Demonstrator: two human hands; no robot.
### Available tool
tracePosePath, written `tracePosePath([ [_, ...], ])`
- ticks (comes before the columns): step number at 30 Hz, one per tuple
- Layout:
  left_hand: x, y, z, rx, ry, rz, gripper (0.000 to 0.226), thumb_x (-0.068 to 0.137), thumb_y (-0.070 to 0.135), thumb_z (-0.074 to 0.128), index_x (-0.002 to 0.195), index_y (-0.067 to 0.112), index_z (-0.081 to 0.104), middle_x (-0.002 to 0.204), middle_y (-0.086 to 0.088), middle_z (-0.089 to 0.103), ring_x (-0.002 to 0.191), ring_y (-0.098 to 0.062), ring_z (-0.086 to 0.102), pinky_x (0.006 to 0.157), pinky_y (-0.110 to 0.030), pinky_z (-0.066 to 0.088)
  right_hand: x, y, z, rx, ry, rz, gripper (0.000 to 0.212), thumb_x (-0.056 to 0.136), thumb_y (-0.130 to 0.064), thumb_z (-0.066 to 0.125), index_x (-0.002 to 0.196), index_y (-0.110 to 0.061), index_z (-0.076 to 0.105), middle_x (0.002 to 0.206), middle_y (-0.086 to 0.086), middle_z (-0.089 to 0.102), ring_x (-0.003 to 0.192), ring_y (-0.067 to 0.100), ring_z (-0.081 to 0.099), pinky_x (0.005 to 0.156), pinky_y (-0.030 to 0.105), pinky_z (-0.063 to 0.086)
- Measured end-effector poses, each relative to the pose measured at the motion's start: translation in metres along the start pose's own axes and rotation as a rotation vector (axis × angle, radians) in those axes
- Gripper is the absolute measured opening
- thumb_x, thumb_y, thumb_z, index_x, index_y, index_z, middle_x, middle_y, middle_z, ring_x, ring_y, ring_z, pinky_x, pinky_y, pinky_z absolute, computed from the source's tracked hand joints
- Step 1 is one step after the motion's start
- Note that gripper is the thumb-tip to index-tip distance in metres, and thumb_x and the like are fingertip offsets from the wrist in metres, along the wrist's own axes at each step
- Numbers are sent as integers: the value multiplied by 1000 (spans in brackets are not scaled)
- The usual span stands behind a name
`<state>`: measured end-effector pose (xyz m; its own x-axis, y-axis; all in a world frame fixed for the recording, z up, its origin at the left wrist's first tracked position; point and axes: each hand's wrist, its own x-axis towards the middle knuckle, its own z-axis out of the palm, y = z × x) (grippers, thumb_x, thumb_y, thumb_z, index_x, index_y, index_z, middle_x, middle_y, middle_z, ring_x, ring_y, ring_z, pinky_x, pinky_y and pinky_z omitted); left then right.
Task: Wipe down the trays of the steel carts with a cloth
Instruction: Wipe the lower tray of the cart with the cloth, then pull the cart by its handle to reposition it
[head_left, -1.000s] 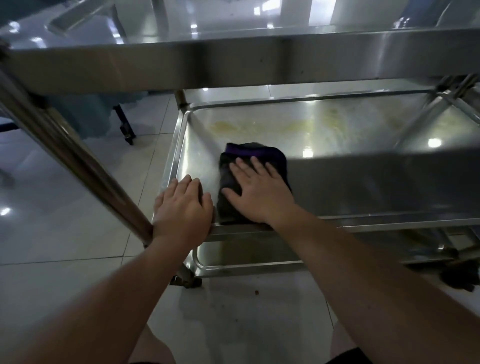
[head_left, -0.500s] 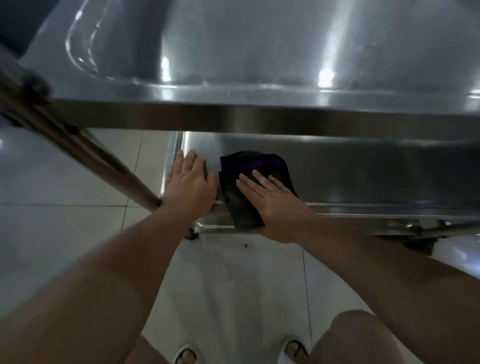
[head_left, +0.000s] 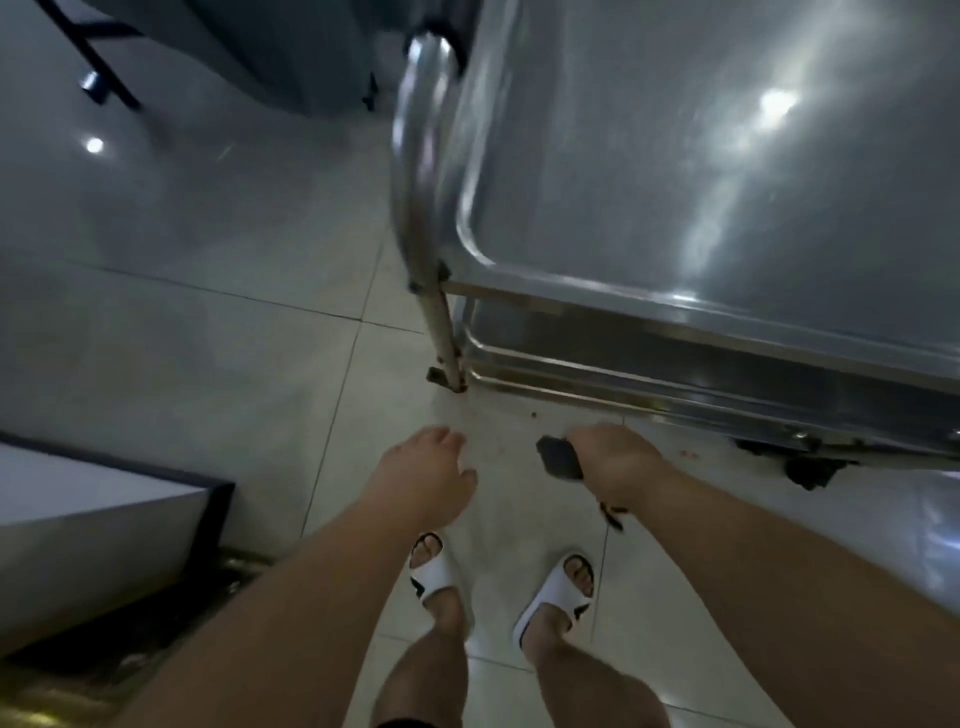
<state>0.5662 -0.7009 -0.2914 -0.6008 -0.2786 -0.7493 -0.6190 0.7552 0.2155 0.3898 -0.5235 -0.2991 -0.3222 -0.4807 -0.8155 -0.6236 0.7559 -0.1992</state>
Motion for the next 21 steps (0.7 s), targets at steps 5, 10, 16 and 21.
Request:
tracePosePath([
  [5,-101,-26,-28,-43,-60,-41,59,105,45,46,160,25,39,162,-1,43,145,-24,43,114,-40,37,-77,-65,1,-72,-122,8,32,99,-10,59,130,-16,59,127,10,66,114,27,63,88,32,47],
  [10,-179,-70,-77,-69,23,-104,57,104,44,44,158,26,39,157,-1,47,141,-26,48,113,-42,40,-132,-163,-31,-66,-57,-49,45,95,-10,63,137,-24,56,127,6,65,117,27,63,100,40,52],
  [16,-263,-129,-133,-168,194,-169,60,103,45,45,160,28,36,159,0,47,140,-26,49,113,-42,43,-185,-276,-101,-110,125,-200,47,91,-10,62,133,-30,58,121,5,67,112,30,66,91,40,55],
  [21,-315,-172,-170,-252,312,-226,58,104,45,46,159,27,38,158,0,47,141,-26,48,115,-43,42,-204,-357,-153,-162,203,-319,48,91,-6,56,133,-29,57,117,4,66,107,28,65,89,42,57],
])
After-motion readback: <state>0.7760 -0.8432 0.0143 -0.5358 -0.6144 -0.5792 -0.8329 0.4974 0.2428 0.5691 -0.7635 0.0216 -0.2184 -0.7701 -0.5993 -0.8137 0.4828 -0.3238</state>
